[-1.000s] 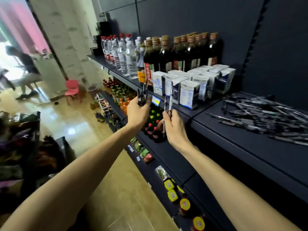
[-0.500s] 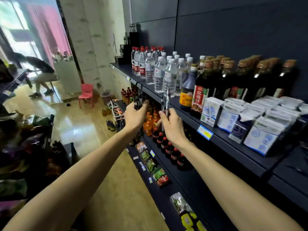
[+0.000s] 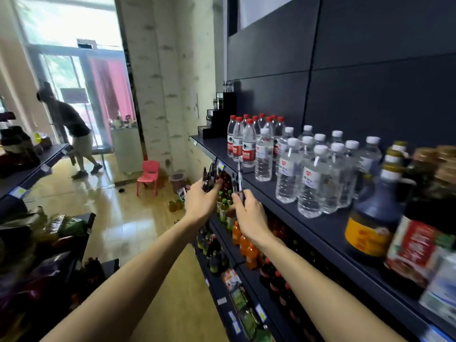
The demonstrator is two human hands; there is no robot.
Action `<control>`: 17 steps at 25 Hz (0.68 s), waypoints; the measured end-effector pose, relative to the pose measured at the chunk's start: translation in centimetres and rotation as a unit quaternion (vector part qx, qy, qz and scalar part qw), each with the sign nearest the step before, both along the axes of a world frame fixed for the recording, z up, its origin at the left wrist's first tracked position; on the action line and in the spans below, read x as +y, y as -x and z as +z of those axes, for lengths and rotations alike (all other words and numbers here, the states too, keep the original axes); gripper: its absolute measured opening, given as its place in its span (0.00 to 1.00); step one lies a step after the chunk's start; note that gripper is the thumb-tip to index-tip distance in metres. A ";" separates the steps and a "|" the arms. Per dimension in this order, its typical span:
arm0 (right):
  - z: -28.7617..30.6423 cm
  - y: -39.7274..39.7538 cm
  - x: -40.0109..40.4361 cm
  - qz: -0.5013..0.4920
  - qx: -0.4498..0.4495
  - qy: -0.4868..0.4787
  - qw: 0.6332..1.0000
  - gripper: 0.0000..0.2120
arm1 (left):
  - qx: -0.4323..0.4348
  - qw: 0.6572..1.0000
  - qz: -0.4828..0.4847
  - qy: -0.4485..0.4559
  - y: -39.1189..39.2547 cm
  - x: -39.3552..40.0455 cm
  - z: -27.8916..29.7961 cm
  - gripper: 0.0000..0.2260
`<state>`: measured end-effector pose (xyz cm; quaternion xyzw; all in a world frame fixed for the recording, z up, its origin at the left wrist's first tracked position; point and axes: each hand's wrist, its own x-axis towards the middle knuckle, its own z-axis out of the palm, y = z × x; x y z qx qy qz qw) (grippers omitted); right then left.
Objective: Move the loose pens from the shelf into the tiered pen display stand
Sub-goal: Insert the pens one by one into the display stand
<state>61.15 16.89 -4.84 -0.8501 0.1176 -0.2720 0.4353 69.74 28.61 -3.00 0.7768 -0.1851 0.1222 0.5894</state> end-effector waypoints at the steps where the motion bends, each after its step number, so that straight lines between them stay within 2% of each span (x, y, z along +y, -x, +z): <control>1: -0.3 -2.6 -0.4 0.008 -0.001 -0.008 1.000 0.12 | -0.003 1.000 0.006 0.002 -2.8 0.1 -0.3 0.13; 4: -1.0 -10.9 -1.9 0.038 0.003 -0.048 0.998 0.12 | -0.014 1.000 0.017 -0.020 -11.0 0.2 -0.9 0.19; 10: 0.7 -28.4 -4.5 0.063 -0.021 -0.115 0.991 0.11 | 0.013 0.999 0.013 -0.039 -29.9 -1.3 0.3 0.19; 17: -1.7 -43.8 -4.0 0.071 0.002 -0.106 0.992 0.14 | 0.029 0.998 0.047 -0.032 -43.6 -1.6 -0.8 0.15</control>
